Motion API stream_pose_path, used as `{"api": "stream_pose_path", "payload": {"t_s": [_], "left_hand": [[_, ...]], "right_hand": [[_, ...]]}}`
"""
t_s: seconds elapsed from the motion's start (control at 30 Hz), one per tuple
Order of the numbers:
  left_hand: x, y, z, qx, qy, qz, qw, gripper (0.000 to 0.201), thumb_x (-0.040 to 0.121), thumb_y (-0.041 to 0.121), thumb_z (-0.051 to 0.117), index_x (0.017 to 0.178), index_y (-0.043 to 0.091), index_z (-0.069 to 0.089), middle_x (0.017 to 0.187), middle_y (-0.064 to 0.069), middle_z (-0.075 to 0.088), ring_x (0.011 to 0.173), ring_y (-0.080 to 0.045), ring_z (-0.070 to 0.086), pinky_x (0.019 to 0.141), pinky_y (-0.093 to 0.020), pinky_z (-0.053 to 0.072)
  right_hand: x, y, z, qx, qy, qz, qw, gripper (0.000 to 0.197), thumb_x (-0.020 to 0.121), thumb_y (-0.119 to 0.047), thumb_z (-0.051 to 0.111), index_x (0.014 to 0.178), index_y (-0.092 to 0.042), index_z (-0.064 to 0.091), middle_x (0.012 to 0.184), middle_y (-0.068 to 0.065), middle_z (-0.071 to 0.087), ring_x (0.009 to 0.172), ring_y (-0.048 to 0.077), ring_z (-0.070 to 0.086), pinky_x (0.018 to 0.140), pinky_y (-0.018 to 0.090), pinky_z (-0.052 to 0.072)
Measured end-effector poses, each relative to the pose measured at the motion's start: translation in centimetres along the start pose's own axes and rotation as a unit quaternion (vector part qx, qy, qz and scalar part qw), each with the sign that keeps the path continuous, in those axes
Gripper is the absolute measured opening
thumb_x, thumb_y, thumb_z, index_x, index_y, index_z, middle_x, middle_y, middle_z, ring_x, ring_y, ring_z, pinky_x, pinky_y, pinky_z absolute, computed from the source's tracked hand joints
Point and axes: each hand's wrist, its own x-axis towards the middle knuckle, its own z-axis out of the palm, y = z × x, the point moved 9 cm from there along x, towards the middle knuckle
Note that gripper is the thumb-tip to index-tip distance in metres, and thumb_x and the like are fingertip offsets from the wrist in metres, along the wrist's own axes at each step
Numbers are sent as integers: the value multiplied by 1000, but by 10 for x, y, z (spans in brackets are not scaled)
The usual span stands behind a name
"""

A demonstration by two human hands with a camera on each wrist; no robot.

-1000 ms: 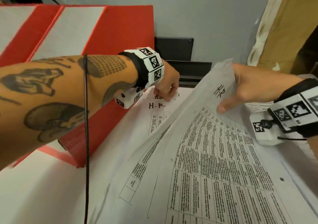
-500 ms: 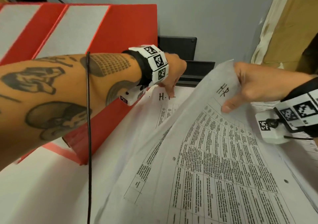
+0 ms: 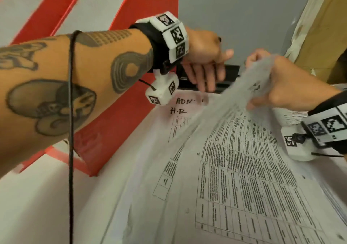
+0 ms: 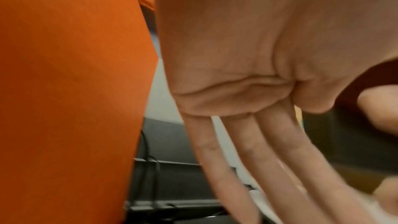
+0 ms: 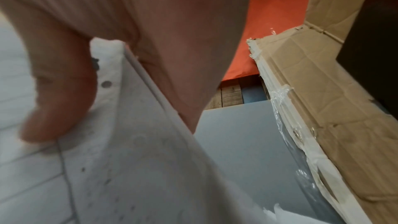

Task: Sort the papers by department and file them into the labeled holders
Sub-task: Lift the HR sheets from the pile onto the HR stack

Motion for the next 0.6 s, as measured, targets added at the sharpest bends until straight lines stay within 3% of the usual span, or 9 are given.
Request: {"api": "stream_pose_path", "payload": {"t_s": [0.07,0.13,0.17,0.23,0.3,0.4,0.5,0.6], "left_hand": [[3,-21,7,181,-32,-45,982,35,93,53,67,104,20,75,96,2,80,84,-15,78,79,-34,60],[5,-42,25,312,-91,-88,942,39,77,48,85,106,23,76,96,4,79,87,-13,76,76,-30,59],[8,-48,35,349,-118,-100,924,44,76,46,86,108,19,75,97,2,78,88,-15,75,73,-28,57],[14,-49,45,400,-111,-88,906,42,78,46,85,106,16,73,98,0,77,84,-15,71,64,-23,50],[18,-45,46,426,-90,-65,898,36,82,45,82,102,16,72,98,-2,77,84,-17,70,61,-22,47],[19,-40,40,436,-66,-51,896,26,90,40,75,98,15,73,96,-2,75,87,-19,70,59,-20,44],[18,-26,29,449,-13,-34,893,23,94,33,73,101,12,74,82,3,67,68,-12,59,52,-19,37],[9,-9,11,465,54,-25,883,26,84,40,83,77,22,65,72,6,61,62,-10,55,50,-24,40]], "right_hand": [[-2,2,2,-7,-36,-3,999,58,62,8,91,103,-23,66,83,-22,71,78,-4,68,66,15,53],[-6,-2,6,-28,-71,-14,997,46,66,7,90,82,-33,75,78,-14,75,74,3,70,66,16,52],[-6,-5,8,-27,-81,-26,996,46,66,9,88,72,-34,75,76,-9,76,72,9,71,65,20,53],[-6,-10,12,0,-95,-47,994,45,64,15,86,63,-29,75,74,4,75,72,23,71,70,35,57],[-5,-10,12,17,-96,-51,994,49,64,17,84,62,-31,76,76,8,75,74,28,72,74,39,59],[-4,-8,9,1,-80,-46,996,49,67,14,84,69,-35,78,80,1,78,77,18,74,73,33,58],[-3,-2,12,-34,-75,-17,996,32,71,5,87,86,-22,81,80,-14,78,76,3,73,66,15,53],[-3,2,20,-49,-100,37,993,26,74,-2,88,94,-17,81,87,-15,79,80,2,75,75,24,59]]}}
